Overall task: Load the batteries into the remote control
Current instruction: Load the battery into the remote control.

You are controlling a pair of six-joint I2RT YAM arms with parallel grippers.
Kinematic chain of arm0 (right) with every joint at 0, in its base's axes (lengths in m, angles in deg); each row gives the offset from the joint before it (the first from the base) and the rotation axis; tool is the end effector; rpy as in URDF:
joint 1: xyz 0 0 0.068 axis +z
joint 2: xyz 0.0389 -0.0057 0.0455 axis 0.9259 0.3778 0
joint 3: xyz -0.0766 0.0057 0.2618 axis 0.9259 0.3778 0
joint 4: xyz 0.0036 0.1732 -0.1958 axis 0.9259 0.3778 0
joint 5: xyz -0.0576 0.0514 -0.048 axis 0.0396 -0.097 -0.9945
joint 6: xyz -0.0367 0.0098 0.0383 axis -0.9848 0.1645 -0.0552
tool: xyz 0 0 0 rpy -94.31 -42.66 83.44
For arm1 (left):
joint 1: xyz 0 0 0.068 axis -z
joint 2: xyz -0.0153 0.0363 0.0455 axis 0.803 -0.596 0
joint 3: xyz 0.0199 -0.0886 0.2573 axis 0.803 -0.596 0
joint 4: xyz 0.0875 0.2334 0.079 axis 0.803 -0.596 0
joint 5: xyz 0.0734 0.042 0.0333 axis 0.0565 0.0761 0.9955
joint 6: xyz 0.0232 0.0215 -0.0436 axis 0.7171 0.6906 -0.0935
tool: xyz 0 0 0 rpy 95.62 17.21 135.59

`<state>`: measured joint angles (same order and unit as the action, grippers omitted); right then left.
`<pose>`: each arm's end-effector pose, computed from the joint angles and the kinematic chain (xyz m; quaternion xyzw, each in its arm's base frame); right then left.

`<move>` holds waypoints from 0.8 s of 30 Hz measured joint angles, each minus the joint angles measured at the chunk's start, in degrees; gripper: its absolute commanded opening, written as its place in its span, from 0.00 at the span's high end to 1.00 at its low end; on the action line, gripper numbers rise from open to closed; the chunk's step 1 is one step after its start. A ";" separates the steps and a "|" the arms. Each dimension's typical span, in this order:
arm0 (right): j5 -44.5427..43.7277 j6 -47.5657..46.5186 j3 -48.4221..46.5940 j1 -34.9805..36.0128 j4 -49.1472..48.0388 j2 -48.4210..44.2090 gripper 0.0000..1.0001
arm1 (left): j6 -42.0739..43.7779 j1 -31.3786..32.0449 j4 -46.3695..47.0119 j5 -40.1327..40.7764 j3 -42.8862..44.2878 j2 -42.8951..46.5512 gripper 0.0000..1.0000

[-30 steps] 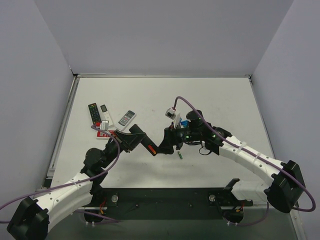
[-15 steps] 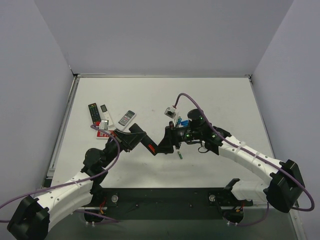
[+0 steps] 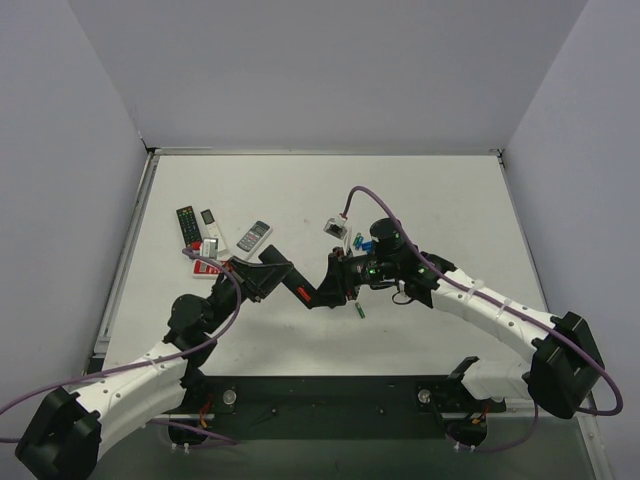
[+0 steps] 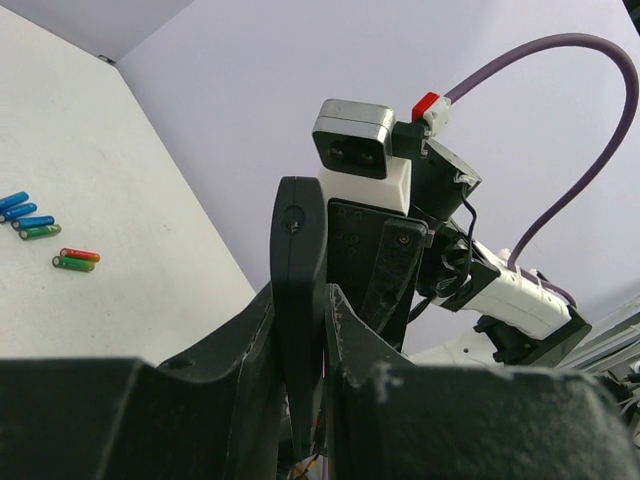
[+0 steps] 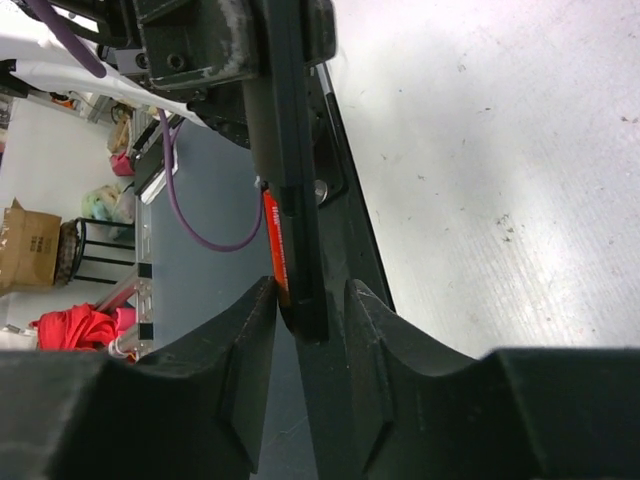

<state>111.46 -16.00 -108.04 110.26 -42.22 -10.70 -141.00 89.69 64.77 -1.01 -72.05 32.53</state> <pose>0.1864 0.2092 0.2976 -0.3755 0.6530 0.6034 0.2617 0.1327 -0.1053 0.2440 -0.0817 0.5716 -0.6730 0.4623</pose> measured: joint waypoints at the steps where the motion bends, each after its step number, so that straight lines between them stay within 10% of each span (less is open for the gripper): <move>1: 0.22 0.22 0.00 0.02 -0.11 0.11 0.78 | 0.09 0.00 0.07 0.07 0.02 -0.17 1.00; 10: -0.48 -0.59 -0.11 0.87 0.55 0.48 0.86 | 0.11 -0.07 0.66 0.02 0.02 -1.53 1.00; 17: -5.27 -3.89 -1.64 1.81 5.05 0.39 0.45 | 1.01 -0.04 -1.60 0.37 0.00 -0.48 1.00; 24: -9.42 -7.10 -2.21 -1.11 11.96 -2.89 0.34 | 3.80 -0.13 -9.40 4.13 -0.61 4.81 1.00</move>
<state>102.04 -23.10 -110.24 109.15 -30.26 -13.58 -137.20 89.56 55.37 3.13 -72.66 37.34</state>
